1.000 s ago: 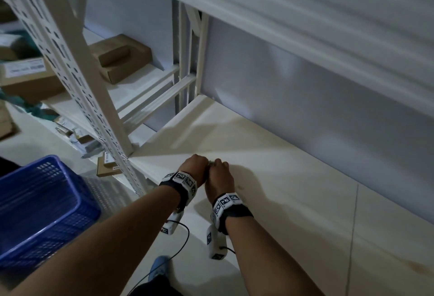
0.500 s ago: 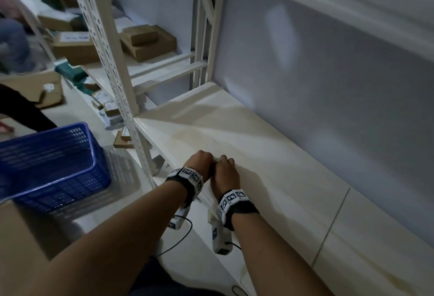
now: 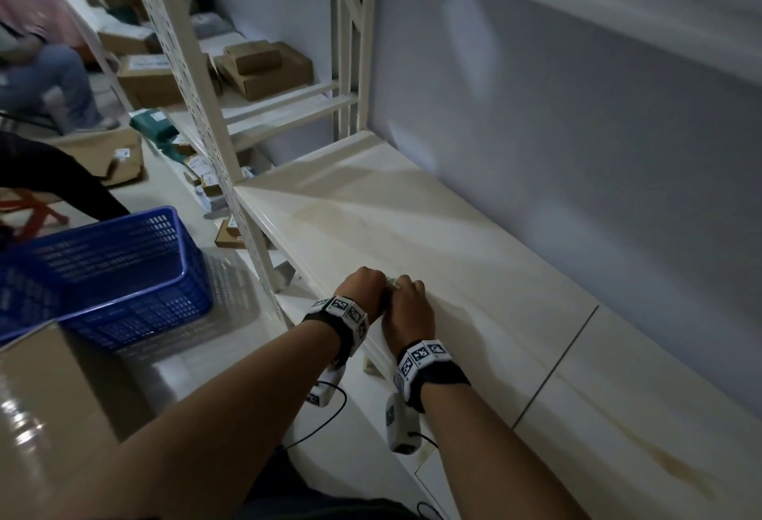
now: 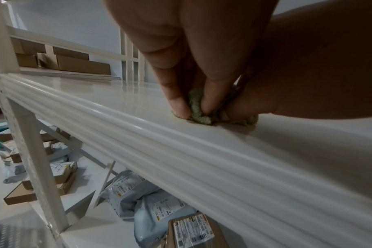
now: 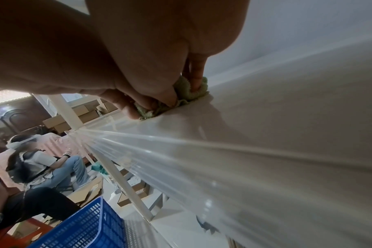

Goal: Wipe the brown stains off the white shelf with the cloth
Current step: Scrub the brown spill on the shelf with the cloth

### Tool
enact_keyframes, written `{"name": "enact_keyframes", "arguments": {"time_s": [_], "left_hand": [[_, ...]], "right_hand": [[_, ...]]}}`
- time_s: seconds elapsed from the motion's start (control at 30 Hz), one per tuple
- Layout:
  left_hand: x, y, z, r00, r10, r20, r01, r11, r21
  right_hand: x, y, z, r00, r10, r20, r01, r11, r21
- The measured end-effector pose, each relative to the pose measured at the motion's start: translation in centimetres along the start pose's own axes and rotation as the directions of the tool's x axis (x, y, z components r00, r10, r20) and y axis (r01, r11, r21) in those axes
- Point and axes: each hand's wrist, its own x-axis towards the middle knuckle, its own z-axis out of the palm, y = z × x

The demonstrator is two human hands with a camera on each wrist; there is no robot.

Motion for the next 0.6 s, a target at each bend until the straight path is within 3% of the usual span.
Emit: {"name": "enact_keyframes", "arguments": {"time_s": [0.37, 0.6], "left_hand": [[0.5, 1.9, -0.3, 0.99, 0.087, 0.108, -0.095, 0.993, 0.075], [2.9, 2.0, -0.3, 0.987, 0.142, 0.07, -0.145, 0.989, 0.033]], "right_hand": [[-1.3, 0.9, -0.8, 0.997, 0.07, -0.017, -0.069, 0.997, 0.043], [1.4, 2.1, -0.4, 0.987, 0.151, -0.047, -0.15, 0.989, 0.017]]}}
